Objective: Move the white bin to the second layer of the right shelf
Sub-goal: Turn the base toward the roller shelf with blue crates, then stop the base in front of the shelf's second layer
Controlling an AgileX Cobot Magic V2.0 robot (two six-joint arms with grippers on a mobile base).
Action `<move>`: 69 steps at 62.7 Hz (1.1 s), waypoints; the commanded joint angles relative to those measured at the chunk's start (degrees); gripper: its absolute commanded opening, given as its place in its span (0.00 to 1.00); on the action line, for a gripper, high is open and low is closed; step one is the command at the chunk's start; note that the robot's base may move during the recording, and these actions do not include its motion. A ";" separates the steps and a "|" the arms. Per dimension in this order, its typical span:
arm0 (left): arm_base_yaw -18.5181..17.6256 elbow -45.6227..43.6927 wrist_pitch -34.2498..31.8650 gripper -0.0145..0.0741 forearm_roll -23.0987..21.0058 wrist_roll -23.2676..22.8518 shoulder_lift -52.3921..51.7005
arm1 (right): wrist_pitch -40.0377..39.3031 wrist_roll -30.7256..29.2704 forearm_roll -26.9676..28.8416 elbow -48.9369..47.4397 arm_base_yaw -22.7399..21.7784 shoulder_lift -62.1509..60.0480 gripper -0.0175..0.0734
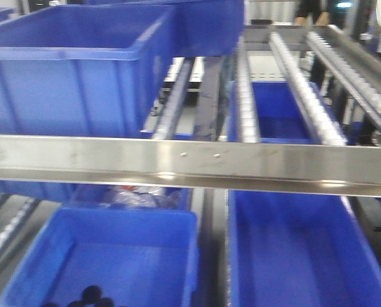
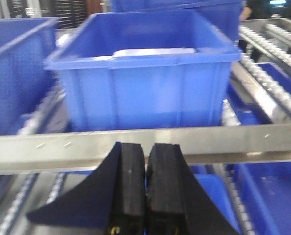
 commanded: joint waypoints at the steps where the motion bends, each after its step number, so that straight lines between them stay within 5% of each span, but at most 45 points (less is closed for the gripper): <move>1: -0.03 2.11 -4.88 0.26 -0.31 -0.20 -0.80 | -5.94 0.05 -0.08 -1.75 -0.45 0.61 0.26; 69: -0.03 2.11 -4.88 0.26 -0.31 -0.20 -0.80 | -5.94 0.05 -0.08 -1.75 -0.45 0.61 0.26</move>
